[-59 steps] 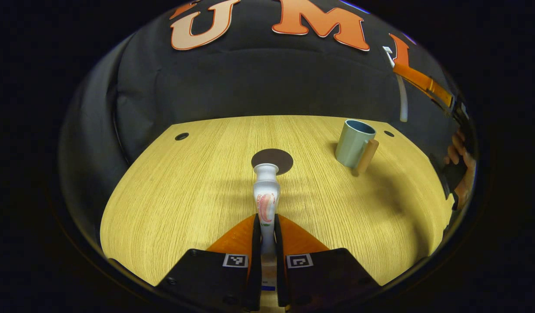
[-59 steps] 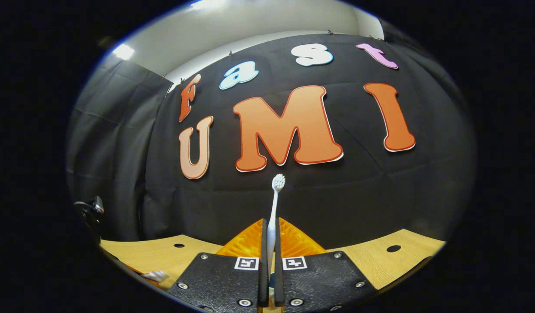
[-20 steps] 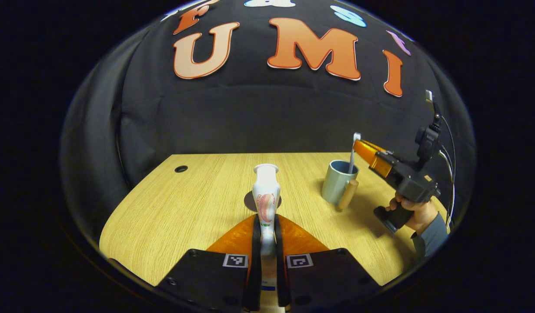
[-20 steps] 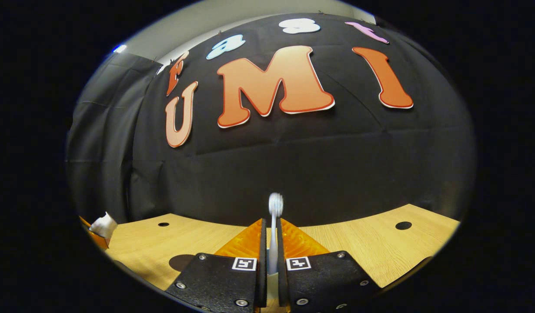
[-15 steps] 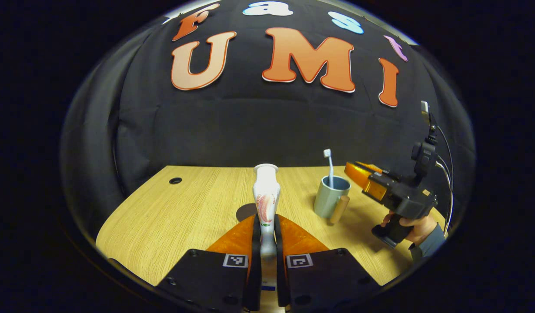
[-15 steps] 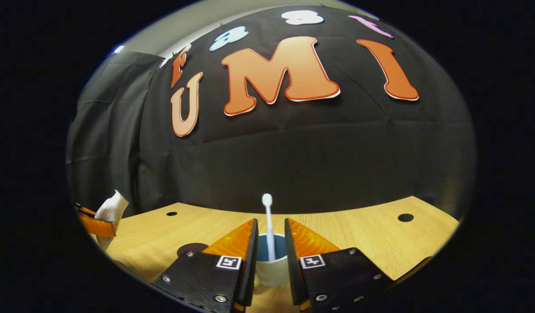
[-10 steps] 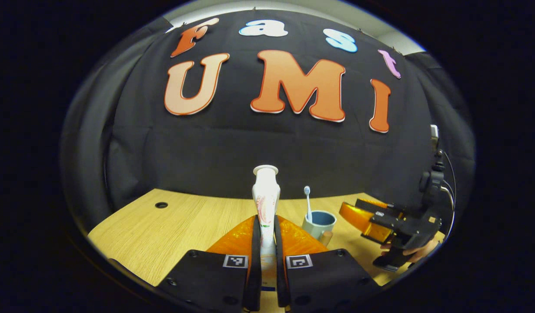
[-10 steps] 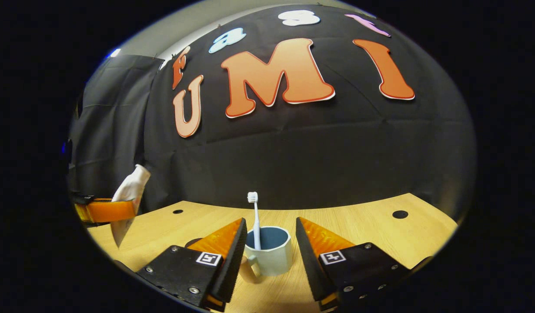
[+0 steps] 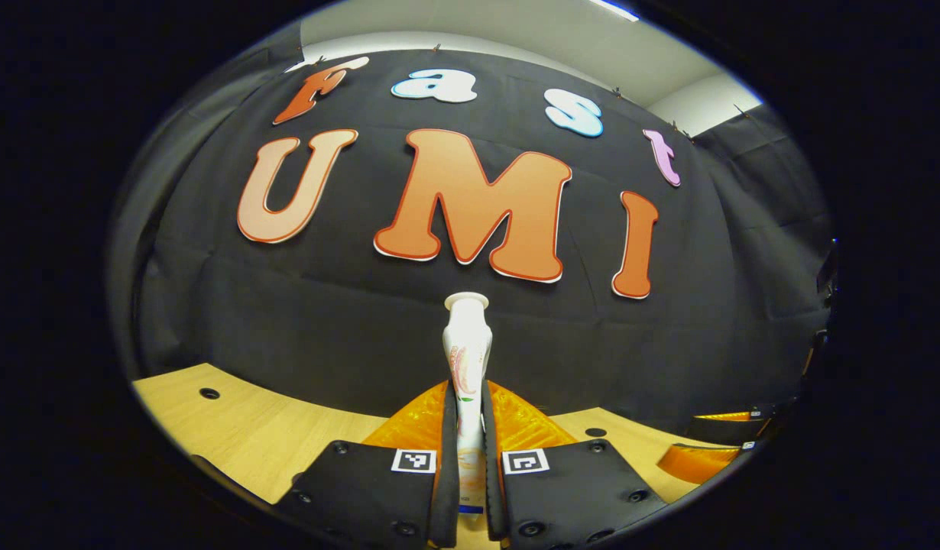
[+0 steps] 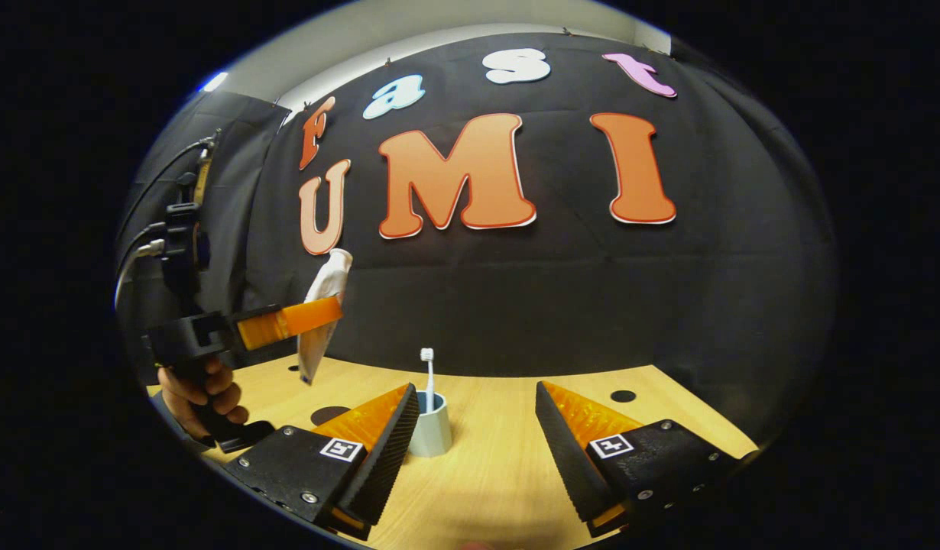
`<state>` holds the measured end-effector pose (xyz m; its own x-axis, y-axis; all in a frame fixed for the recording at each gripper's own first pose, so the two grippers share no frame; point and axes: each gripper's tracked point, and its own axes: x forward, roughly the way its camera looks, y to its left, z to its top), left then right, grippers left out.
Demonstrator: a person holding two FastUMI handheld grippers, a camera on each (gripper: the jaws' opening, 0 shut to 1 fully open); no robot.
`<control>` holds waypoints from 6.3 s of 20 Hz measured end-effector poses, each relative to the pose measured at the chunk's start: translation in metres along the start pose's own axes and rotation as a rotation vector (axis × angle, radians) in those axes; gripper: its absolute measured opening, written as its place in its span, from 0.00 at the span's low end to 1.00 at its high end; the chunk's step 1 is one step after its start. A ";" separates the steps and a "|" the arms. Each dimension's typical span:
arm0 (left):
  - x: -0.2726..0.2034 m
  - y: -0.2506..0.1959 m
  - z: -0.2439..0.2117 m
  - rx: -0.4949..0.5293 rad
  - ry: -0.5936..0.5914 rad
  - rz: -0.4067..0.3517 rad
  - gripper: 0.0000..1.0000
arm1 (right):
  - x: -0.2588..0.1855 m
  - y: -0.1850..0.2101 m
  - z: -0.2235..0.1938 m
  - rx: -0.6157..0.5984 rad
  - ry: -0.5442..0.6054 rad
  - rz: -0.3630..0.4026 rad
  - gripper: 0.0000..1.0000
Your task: Put the toothbrush and toothpaste on the desktop into the cup, then pick up the cup and place it on the coaster on the desktop.
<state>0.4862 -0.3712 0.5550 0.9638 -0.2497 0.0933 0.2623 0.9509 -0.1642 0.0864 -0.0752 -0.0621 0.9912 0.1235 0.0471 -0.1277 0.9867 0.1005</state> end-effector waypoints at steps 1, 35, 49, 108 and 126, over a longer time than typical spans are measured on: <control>0.011 -0.005 -0.001 -0.019 -0.018 -0.013 0.17 | -0.010 -0.006 0.002 0.000 -0.009 -0.015 0.93; -0.056 0.066 -0.014 0.091 0.186 -0.025 0.98 | 0.007 0.060 -0.026 0.023 0.211 0.014 0.94; -0.198 0.162 0.027 0.165 0.226 0.186 0.98 | 0.066 0.113 -0.061 0.025 0.508 -0.030 0.93; -0.250 0.226 -0.010 0.111 0.376 0.312 0.98 | 0.122 0.120 -0.155 0.018 0.894 -0.016 0.23; -0.277 0.245 -0.028 0.094 0.378 0.339 0.98 | 0.127 0.120 -0.152 -0.067 0.904 0.125 0.23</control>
<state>0.2853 -0.0740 0.4614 0.9484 0.0433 -0.3141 -0.0567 0.9978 -0.0336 0.2021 0.0754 -0.1954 0.6232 0.2379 -0.7450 -0.2618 0.9611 0.0878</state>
